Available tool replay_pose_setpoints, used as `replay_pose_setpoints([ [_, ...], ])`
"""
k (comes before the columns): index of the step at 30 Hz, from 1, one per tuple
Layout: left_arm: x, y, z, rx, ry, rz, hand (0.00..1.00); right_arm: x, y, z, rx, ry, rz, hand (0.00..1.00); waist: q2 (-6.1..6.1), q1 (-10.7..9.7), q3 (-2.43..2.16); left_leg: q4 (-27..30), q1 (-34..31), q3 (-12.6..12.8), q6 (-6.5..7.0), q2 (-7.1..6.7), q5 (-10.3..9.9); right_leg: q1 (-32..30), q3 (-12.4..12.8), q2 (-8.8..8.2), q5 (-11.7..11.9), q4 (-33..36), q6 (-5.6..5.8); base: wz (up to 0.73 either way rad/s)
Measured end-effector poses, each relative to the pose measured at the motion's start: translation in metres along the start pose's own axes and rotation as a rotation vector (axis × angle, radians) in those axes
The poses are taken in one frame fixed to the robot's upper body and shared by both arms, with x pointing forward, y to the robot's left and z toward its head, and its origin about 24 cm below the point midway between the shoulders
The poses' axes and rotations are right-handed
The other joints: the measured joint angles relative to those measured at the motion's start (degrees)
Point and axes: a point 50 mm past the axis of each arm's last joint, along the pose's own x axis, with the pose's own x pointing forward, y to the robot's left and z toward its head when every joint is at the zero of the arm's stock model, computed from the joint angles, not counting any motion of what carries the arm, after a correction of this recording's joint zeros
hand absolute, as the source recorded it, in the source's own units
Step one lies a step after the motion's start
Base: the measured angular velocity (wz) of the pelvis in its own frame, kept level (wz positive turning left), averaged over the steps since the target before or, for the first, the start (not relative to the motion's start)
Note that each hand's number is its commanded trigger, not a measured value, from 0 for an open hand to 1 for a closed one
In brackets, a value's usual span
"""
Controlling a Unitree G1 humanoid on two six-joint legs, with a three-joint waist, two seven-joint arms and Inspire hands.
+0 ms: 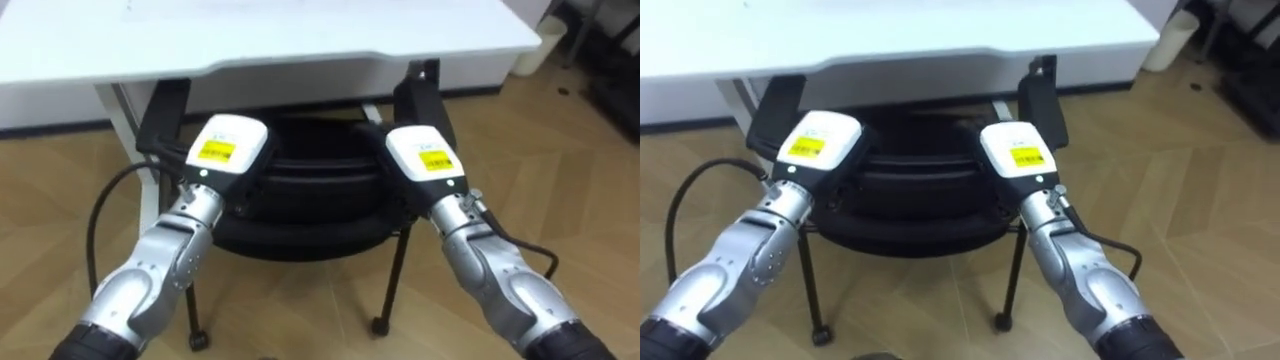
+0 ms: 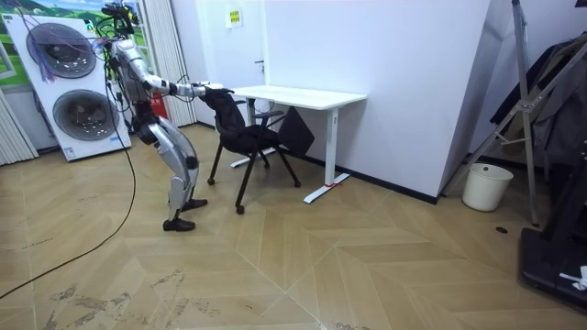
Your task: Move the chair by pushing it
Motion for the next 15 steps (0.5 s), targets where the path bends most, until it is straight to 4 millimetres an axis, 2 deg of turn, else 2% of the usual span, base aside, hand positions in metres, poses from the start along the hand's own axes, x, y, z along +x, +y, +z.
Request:
replay_pose_setpoints([
  [1, 0.0041, 0.0026, -0.0029, 0.018, 0.002, 0.005, 1.00, 0.0037, -0.0005, 0.0007, -0.005, -0.002, 0.003, 0.00, -1.18, -1.2, 0.18, -2.5, 0.0, -2.2, -0.34, -2.56, 0.7, -0.1, 0.5, 0.08, 0.3, -1.6, 0.38, 0.43],
  [2, 0.0062, 0.0031, -0.0042, 0.027, 0.003, 0.008, 1.00, 0.0056, 0.0001, 0.0017, -0.001, -0.004, 0.008, 0.00, -2.25, -2.2, 0.01, -5.6, 0.3, -2.8, -0.22, -3.84, 1.4, -0.4, 1.9, 1.18, 1.1, -4.0, 0.47, 0.51],
  [3, 0.0066, 0.0029, -0.0040, 0.031, 0.001, 0.008, 0.77, 0.0060, 0.0003, 0.0016, 0.002, -0.006, 0.009, 0.00, -2.43, -2.7, -0.08, -7.0, 0.4, -2.9, -0.15, -4.03, 2.0, -0.4, 2.4, 1.94, 1.8, -5.4, 0.61, 0.43],
  [4, 0.0077, 0.0031, -0.0021, 0.037, -0.008, 0.015, 0.00, 0.0062, 0.0000, 0.0014, 0.002, -0.009, 0.003, 0.00, -2.31, -3.4, 0.01, -9.2, 0.4, -3.3, -0.03, -4.33, 3.7, -0.1, 2.8, 3.10, 3.6, -8.1, 0.45, 0.34],
  [5, 0.0086, 0.0041, -0.0011, 0.039, -0.013, 0.024, 0.00, 0.0070, -0.0012, 0.0014, -0.003, -0.011, -0.005, 0.00, -2.22, -3.8, 0.07, -10.8, 0.5, -3.9, 0.29, -4.64, 5.6, -0.1, 3.6, 4.20, 5.2, -10.0, 0.43, 0.27],
  [7, 0.0090, 0.0050, -0.0018, 0.041, -0.014, 0.031, 0.00, 0.0070, -0.0007, 0.0012, -0.002, -0.013, -0.004, 0.00, -2.27, -3.9, 0.05, -12.4, 0.8, -4.2, 1.03, -4.82, 7.3, 0.3, 4.1, 5.02, 7.1, -11.7, 0.15, 0.11],
  [9, 0.0096, 0.0055, -0.0012, 0.033, -0.022, 0.036, 0.00, 0.0076, -0.0019, 0.0011, -0.005, -0.015, -0.010, 0.00, -2.42, -3.8, 0.02, -13.6, 1.0, -4.8, 0.41, -5.77, 8.1, 0.4, 3.9, 4.69, 8.5, -12.6, 0.30, 0.15],
  [11, 0.0100, 0.0055, -0.0013, 0.011, -0.023, 0.045, 0.00, 0.0074, -0.0023, 0.0010, -0.004, -0.019, -0.015, 0.00, -2.52, -4.2, 0.03, -14.4, 1.3, -5.8, 0.35, -6.53, 9.2, 0.8, 3.9, 4.76, 9.5, -13.2, 0.44, 0.22],
  [13, 0.0105, 0.0059, -0.0012, -0.036, -0.019, 0.064, 0.00, 0.0074, -0.0025, 0.0015, 0.000, -0.025, -0.018, 0.00, -2.95, -3.9, 0.18, -14.5, 1.6, -5.8, 0.11, -6.55, 9.4, 1.2, 3.9, 4.88, 10.1, -13.3, 0.51, 0.17],
  [15, 0.0105, 0.0051, 0.0003, -0.086, -0.022, 0.091, 0.00, 0.0073, -0.0026, 0.0035, 0.033, -0.040, -0.021, 0.00, -3.11, -2.8, 0.28, -14.5, 2.2, -6.5, 0.07, -6.50, 9.4, 2.1, 3.7, 5.20, 10.1, -13.7, 0.48, 0.09],
])
